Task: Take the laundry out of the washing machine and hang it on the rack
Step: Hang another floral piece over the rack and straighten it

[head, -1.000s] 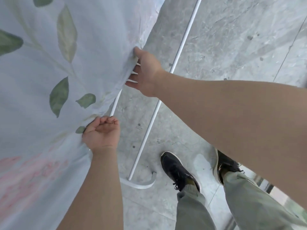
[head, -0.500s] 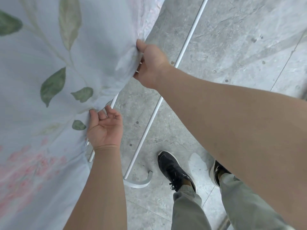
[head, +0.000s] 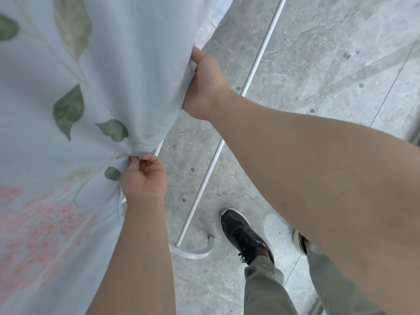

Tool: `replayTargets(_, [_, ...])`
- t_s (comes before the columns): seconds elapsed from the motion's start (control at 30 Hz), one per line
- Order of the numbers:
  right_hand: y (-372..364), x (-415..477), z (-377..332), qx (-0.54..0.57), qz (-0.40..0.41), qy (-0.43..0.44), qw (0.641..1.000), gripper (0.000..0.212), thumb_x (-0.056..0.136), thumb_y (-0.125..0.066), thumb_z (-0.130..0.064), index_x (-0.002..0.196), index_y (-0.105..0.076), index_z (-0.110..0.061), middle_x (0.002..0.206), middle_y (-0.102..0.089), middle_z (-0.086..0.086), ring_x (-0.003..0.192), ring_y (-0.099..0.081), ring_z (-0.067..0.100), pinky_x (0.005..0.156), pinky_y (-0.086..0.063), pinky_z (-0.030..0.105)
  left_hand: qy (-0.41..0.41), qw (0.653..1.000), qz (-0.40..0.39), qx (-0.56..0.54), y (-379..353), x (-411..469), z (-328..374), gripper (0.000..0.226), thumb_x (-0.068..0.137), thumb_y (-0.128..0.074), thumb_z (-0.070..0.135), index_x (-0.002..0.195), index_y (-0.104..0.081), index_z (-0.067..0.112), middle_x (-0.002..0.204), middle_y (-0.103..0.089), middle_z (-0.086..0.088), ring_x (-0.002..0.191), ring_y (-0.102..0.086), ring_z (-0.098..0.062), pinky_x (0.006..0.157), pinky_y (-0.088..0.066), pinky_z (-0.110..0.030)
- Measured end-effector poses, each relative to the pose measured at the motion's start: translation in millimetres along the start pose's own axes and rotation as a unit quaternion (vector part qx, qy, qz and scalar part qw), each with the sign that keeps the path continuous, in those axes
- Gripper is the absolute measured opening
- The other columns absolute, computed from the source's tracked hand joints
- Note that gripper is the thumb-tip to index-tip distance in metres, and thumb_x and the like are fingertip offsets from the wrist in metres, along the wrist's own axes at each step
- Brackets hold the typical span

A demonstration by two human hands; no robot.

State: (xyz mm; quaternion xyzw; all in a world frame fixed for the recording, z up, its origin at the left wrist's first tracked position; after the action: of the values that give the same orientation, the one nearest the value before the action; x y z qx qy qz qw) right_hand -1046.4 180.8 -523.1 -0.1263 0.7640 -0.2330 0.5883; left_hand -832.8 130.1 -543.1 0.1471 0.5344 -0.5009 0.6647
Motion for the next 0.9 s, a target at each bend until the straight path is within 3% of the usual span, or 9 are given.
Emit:
replayTargets(0.1, [11,-2,7,-0.089,0.066,0.008,0.994,0.041,0.097,-0.062,-0.042,0.126,-0.067,-0.012,0.122,-0.072,0.005,0.111,-0.067,0.025,0.102,-0.051,0.043,0.019,0.999,0.026,-0.028,-4,-14,-13,0.02,0.092,-0.041,0.001,0.091,-0.06,0.008,0.077,-0.059,-0.003,0.063,-0.057,-0.017,0.057,-0.051,-0.024])
replayTargets(0.2, [17,-10,1,-0.186,0.096,0.027,0.977,0.036,0.099,-0.057,-0.04,0.116,-0.066,-0.01,0.113,-0.07,0.006,0.098,-0.065,0.024,0.083,-0.053,0.033,0.078,0.993,0.02,0.088,-24,-41,-62,0.04,0.073,-0.043,-0.001,0.106,-0.063,0.009,0.097,-0.064,-0.004,0.082,-0.063,-0.02,0.076,-0.052,-0.026])
replayTargets(0.27, [20,-11,-2,-0.246,0.1,0.024,0.964,0.037,0.1,-0.054,-0.038,0.117,-0.065,-0.007,0.104,-0.065,0.008,0.09,-0.059,0.025,0.071,-0.047,0.03,0.1,0.978,0.016,0.184,-41,-55,-91,0.052,0.076,-0.045,-0.001,0.124,-0.062,0.011,0.119,-0.06,-0.001,0.104,-0.062,-0.02,0.094,-0.049,-0.028])
replayTargets(0.37, [27,-10,-15,-0.312,0.098,0.0,0.945,0.036,0.101,-0.05,-0.037,0.113,-0.063,-0.005,0.101,-0.064,0.011,0.085,-0.058,0.027,0.071,-0.045,0.033,0.1,0.977,-0.013,0.186,-73,-59,-110,0.059,0.075,-0.049,0.001,0.132,-0.061,0.013,0.125,-0.061,-0.005,0.107,-0.059,-0.02,0.102,-0.044,-0.032])
replayTargets(0.53, [32,-6,-30,-0.251,0.056,-0.053,0.965,0.013,0.098,-0.054,-0.022,0.097,-0.062,-0.012,0.103,-0.064,0.009,0.09,-0.058,0.026,0.079,-0.047,0.037,0.039,0.988,-0.021,0.147,-100,-34,-98,0.026,0.088,-0.054,0.016,0.112,-0.064,0.021,0.11,-0.068,0.004,0.116,-0.06,-0.015,0.106,-0.036,-0.035])
replayTargets(0.6, [29,-7,-37,-0.165,0.008,-0.09,0.982,0.005,0.092,-0.054,-0.018,0.093,-0.058,-0.015,0.097,-0.061,0.007,0.085,-0.057,0.026,0.083,-0.046,0.038,0.02,0.989,-0.013,0.146,-98,-30,-99,0.015,0.094,-0.057,0.019,0.106,-0.065,0.022,0.098,-0.071,0.008,0.113,-0.063,-0.011,0.104,-0.038,-0.034])
replayTargets(0.77, [15,-4,-98,-0.088,-0.053,-0.08,0.991,0.04,0.085,-0.051,-0.033,0.118,-0.062,-0.014,0.111,-0.067,0.005,0.1,-0.063,0.025,0.103,-0.046,0.044,-0.004,0.987,0.063,0.146,-88,-36,-104,0.014,0.099,-0.056,0.021,0.086,-0.06,0.019,0.071,-0.062,0.01,0.076,-0.06,-0.006,0.082,-0.045,-0.022])
replayTargets(0.83, [8,1,-137,-0.077,-0.055,-0.06,0.994,0.052,0.086,-0.057,-0.04,0.13,-0.062,-0.013,0.117,-0.07,0.004,0.104,-0.065,0.025,0.103,-0.047,0.045,-0.007,0.983,0.116,0.143,-95,-37,-107,0.019,0.1,-0.051,0.021,0.082,-0.056,0.02,0.072,-0.057,0.01,0.068,-0.054,-0.005,0.07,-0.042,-0.019])
replayTargets(0.9, [6,8,-168,-0.07,-0.037,-0.033,0.996,0.045,0.092,-0.063,-0.042,0.129,-0.063,-0.017,0.121,-0.072,0.003,0.107,-0.069,0.023,0.101,-0.051,0.044,-0.014,0.973,0.16,0.165,-106,-40,-112,0.019,0.101,-0.042,0.022,0.086,-0.054,0.02,0.082,-0.056,0.009,0.071,-0.055,-0.006,0.071,-0.041,-0.018])
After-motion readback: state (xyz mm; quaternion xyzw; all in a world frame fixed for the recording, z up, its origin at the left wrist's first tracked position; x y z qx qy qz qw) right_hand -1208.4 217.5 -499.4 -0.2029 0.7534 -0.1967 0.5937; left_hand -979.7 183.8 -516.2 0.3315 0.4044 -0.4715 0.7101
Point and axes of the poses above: each hand's wrist, its own x-axis towards the middle knuckle, its own y-axis out of the back of the hand, z = x × y, the point moved 9 cm from there along x, towards the middle knuckle
